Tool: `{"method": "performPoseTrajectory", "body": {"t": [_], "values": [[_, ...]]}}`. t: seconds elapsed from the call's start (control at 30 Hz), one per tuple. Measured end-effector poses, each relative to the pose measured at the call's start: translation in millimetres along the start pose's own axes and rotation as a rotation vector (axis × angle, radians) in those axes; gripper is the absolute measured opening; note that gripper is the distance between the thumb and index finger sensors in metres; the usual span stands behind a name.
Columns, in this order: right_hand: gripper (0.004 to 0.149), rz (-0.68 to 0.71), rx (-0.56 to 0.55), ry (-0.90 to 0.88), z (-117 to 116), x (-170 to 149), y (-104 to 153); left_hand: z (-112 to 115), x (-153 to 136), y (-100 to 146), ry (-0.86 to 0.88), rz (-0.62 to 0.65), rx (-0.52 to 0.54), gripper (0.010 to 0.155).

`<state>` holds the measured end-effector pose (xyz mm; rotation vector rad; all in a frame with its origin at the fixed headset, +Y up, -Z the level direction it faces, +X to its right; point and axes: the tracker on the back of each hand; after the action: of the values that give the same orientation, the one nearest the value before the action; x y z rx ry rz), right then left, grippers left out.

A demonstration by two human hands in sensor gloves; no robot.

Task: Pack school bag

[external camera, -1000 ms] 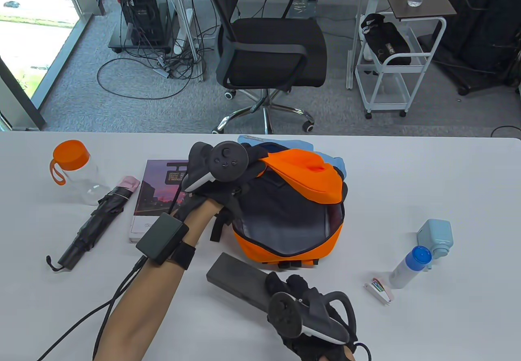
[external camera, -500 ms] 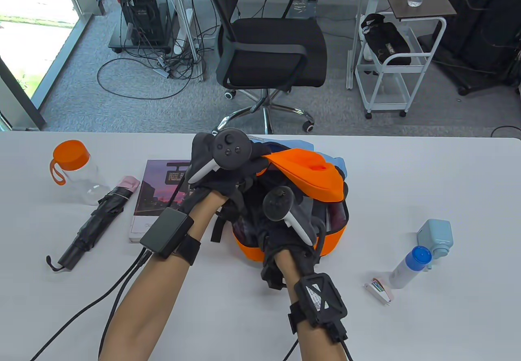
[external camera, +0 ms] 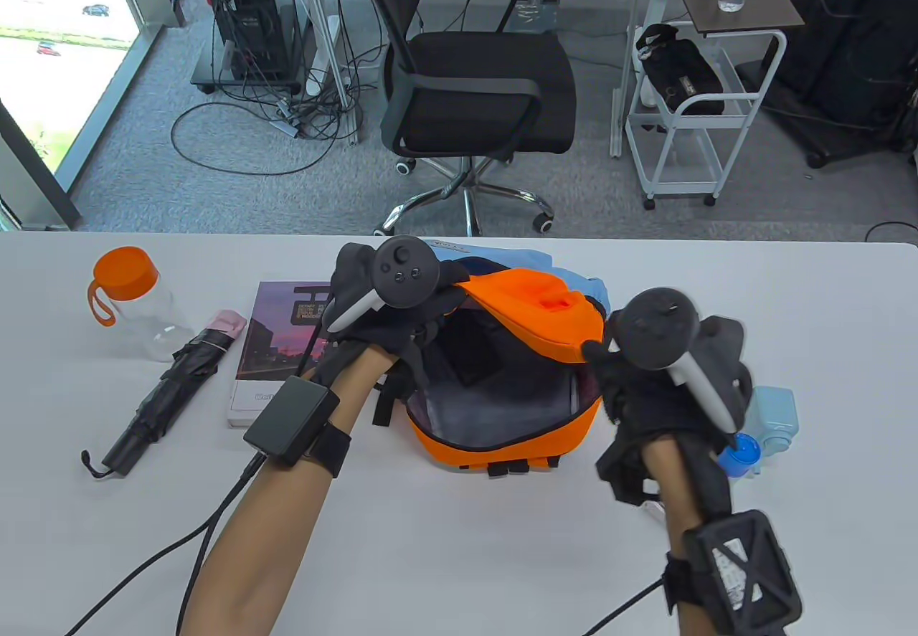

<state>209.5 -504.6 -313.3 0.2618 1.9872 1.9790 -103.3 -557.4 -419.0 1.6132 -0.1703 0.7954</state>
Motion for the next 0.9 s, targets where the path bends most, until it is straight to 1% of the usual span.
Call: {"method": "performPoseTrajectory", "body": {"t": [0.07,0.1,0.13,0.2,0.27,0.3,0.37,0.43,0.57,0.63,0.8,0.9], "values": [[0.066,-0.130,0.050,0.060,14.3,-44.8,-14.7,0.1,0.1,-0.4,-0.002,-0.002,-0.007,0.046],[0.067,-0.194,0.074,0.093,16.5,-67.5,-20.7,0.9,1.4,-1.4,0.004,-0.004,-0.019,0.046],[0.067,-0.226,0.085,0.110,15.8,-81.2,-24.2,1.1,2.3,-1.6,-0.002,-0.004,-0.023,0.046],[0.069,-0.318,0.141,0.140,5.5,-122.6,-34.0,1.4,4.3,-1.9,-0.038,-0.001,-0.033,0.046],[0.074,-0.367,0.195,0.142,-9.1,-151.0,-40.1,1.5,4.2,-1.3,-0.043,-0.006,-0.034,0.046],[0.075,-0.378,0.196,0.150,-16.7,-163.2,-43.3,1.2,3.8,-0.8,-0.041,-0.013,-0.031,0.046],[0.076,-0.402,0.237,0.130,-32.9,-182.0,-48.8,0.9,3.5,-0.7,-0.037,-0.019,-0.036,0.046],[0.080,-0.422,0.318,0.110,-52.0,-196.9,-55.3,0.2,5.4,-1.0,-0.042,-0.023,-0.048,0.046],[0.087,-0.440,0.423,0.124,-75.7,-209.1,-66.0,1.1,8.2,-1.2,-0.067,-0.027,-0.053,0.046],[0.088,-0.426,0.425,0.121,-82.7,-212.8,-72.3,2.4,6.9,-1.8,-0.062,-0.042,-0.050,0.046],[0.092,-0.435,0.501,0.126,-96.0,-218.7,-84.0,3.3,5.9,-2.0,-0.055,-0.052,-0.066,0.046],[0.092,-0.450,0.535,0.187,-100.1,-219.8,-88.5,3.8,4.2,-1.6,-0.048,-0.058,-0.077,0.046]]}}
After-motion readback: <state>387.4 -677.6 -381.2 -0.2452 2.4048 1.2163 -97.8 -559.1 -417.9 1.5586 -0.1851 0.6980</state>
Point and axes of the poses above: the tracker on the back of each hand, its own x axis roughly to the thumb side, its own y axis roughly from the fingertips to the wrist, z = x × y, and after that the axes turned 9 degrees about z, right-handed
